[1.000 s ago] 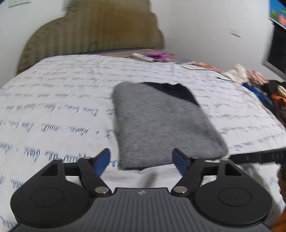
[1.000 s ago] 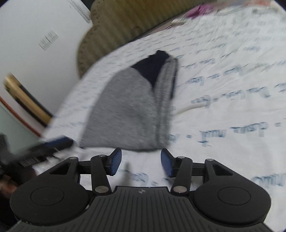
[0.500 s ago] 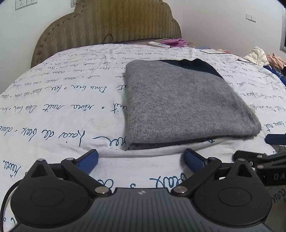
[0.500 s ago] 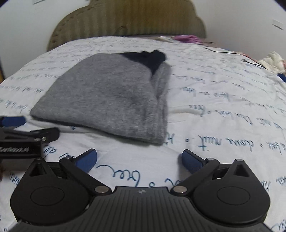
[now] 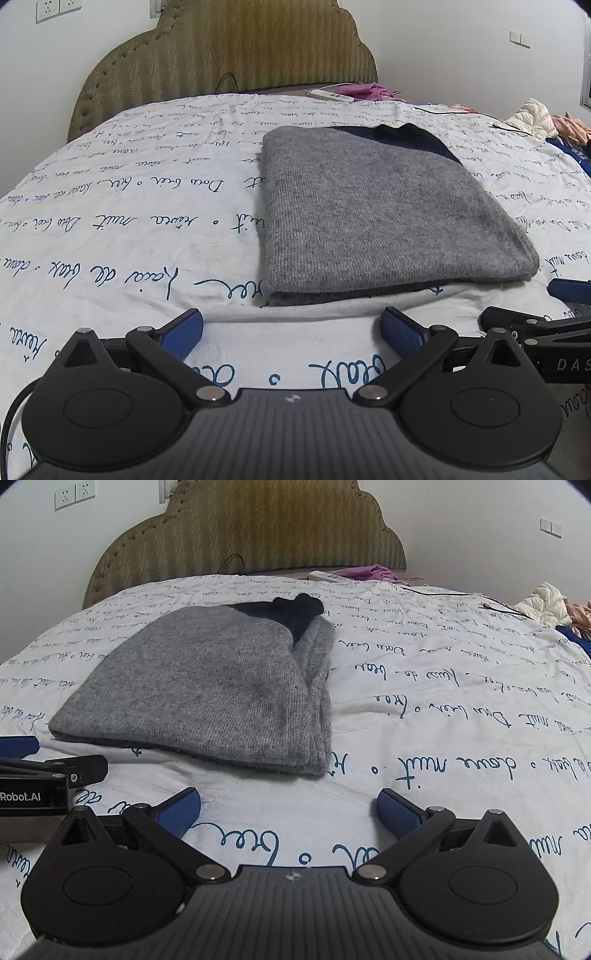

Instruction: Fold small clothes

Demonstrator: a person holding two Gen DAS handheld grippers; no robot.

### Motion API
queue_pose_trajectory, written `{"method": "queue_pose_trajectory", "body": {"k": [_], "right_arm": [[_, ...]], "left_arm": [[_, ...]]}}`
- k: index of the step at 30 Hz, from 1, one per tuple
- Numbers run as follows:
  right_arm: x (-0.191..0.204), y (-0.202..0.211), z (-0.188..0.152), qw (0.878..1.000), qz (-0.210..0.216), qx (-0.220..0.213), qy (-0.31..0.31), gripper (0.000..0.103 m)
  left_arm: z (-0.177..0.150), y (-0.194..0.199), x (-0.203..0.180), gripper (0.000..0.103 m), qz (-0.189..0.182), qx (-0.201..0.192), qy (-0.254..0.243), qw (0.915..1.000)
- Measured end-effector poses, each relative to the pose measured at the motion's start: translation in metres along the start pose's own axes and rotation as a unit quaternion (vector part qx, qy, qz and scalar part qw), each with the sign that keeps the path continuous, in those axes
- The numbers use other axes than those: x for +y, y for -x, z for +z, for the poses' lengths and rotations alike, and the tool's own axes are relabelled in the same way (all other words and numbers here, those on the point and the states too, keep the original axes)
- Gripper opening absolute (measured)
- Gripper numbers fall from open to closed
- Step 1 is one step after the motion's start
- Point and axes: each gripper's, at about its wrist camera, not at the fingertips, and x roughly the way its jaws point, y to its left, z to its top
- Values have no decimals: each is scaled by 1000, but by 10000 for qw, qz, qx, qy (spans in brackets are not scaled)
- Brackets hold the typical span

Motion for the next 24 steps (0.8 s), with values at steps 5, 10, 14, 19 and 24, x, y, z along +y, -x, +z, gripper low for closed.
{"method": "queue_pose_trajectory", "body": {"k": [5, 10, 14, 19, 24], "right_arm": [[4, 1, 7, 9999, -64, 141, 61, 102], [0, -1, 6, 9998, -160, -41, -127, 103], [-7, -2, 2, 9993, -63, -87, -366, 102], [-1, -4, 2, 9996, -189, -45, -227, 102], [-2, -4, 2, 9995, -189, -57, -233, 102]], "left_arm": [[0, 1, -1, 103, 39, -1, -24, 10000], [-1, 1, 0, 103, 40, -3, 4, 10000], [-1, 1, -1, 103, 82, -11, -9, 10000], [-1, 0, 0, 103, 66, 7, 3, 10000], [-1, 0, 0, 103, 65, 8, 4, 10000]]}}
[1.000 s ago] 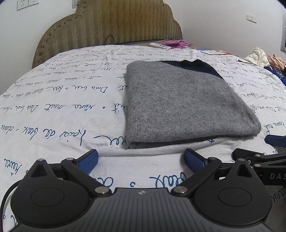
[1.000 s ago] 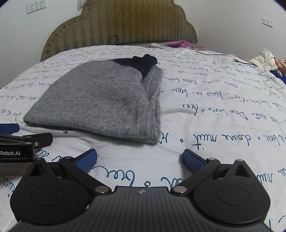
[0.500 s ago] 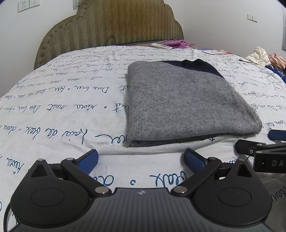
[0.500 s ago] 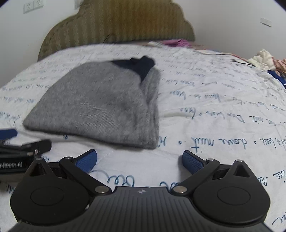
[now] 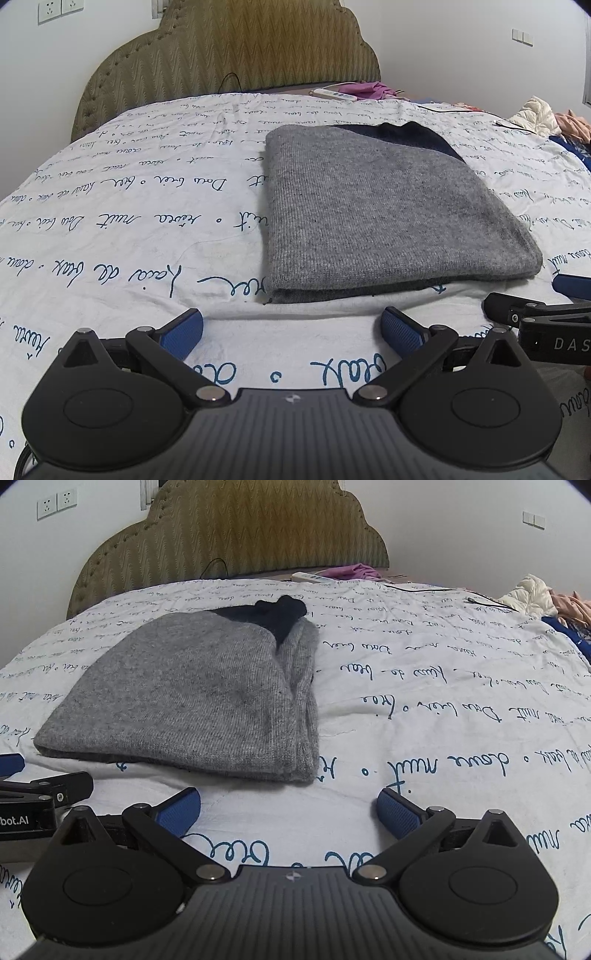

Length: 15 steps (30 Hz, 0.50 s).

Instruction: Fold small clothes

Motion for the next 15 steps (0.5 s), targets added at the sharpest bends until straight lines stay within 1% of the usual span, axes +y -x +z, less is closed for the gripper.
{"method": "queue_pose_trajectory", "body": {"k": [15], "right_arm": [[0, 1, 0, 10000, -3, -15, 7, 102]], "left_arm": [[0, 0, 0, 103, 12, 3, -7, 10000]]}}
